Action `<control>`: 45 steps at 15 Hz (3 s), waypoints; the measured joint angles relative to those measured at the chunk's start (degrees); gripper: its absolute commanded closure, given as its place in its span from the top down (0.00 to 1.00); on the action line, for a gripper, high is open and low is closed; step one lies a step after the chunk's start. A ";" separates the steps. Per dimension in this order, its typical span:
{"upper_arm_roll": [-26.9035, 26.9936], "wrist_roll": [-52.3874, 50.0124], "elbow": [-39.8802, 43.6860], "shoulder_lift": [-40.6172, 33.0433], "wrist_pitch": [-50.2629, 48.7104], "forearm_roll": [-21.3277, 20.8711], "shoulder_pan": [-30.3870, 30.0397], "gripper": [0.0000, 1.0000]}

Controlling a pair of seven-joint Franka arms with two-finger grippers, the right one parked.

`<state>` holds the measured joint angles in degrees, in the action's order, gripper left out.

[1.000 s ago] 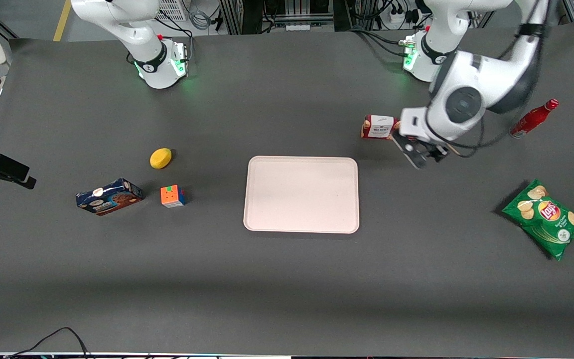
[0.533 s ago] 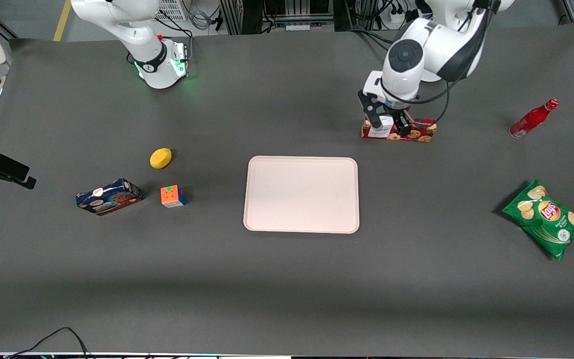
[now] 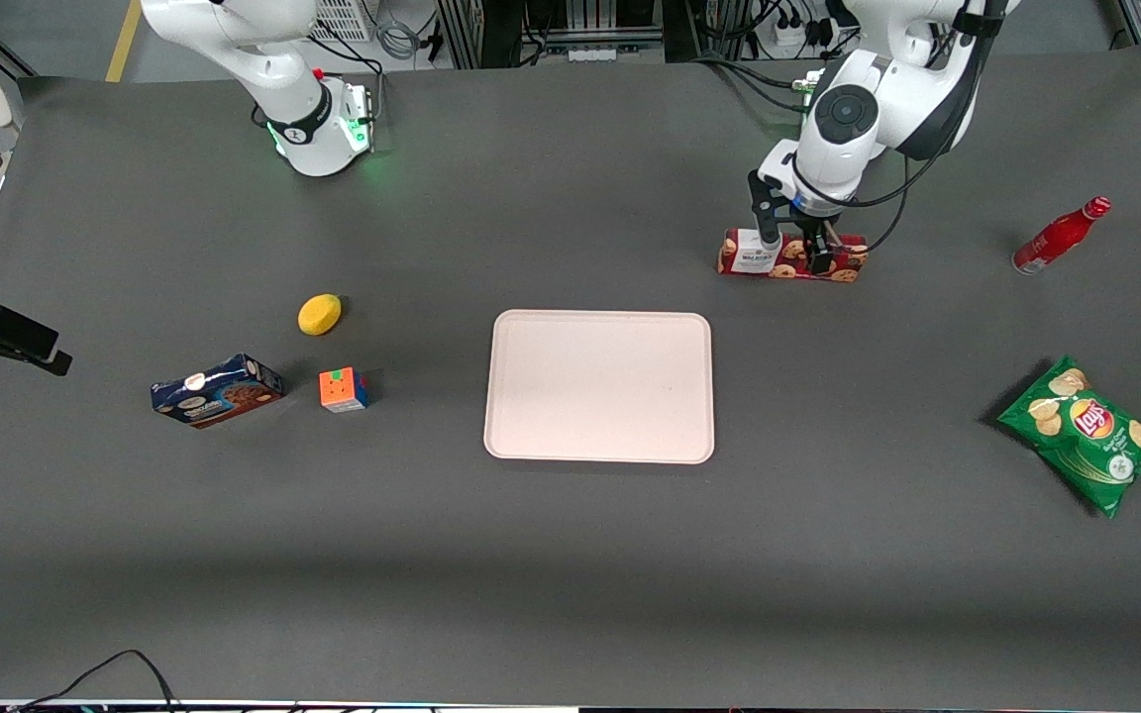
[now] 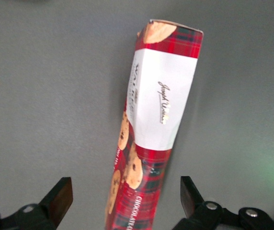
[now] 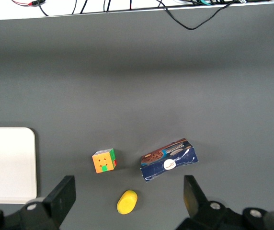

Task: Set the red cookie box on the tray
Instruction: 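Lower the left gripper and close it on the red cookie box, then lift the red cookie box and carry it toward the white tray, then lower the box upright onto the tray's edge and open the left gripper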

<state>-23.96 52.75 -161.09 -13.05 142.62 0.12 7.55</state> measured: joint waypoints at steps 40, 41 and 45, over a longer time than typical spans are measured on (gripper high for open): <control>-0.42 -36.48 35.33 9.50 -18.54 14.40 -10.04 0.00; -1.32 -40.67 37.22 11.87 -17.32 14.35 -9.99 0.00; -5.65 -59.96 39.61 21.17 -6.83 8.70 -8.14 0.00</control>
<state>-29.62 -7.21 -121.48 8.12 135.78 8.82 -0.59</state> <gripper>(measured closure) 0.837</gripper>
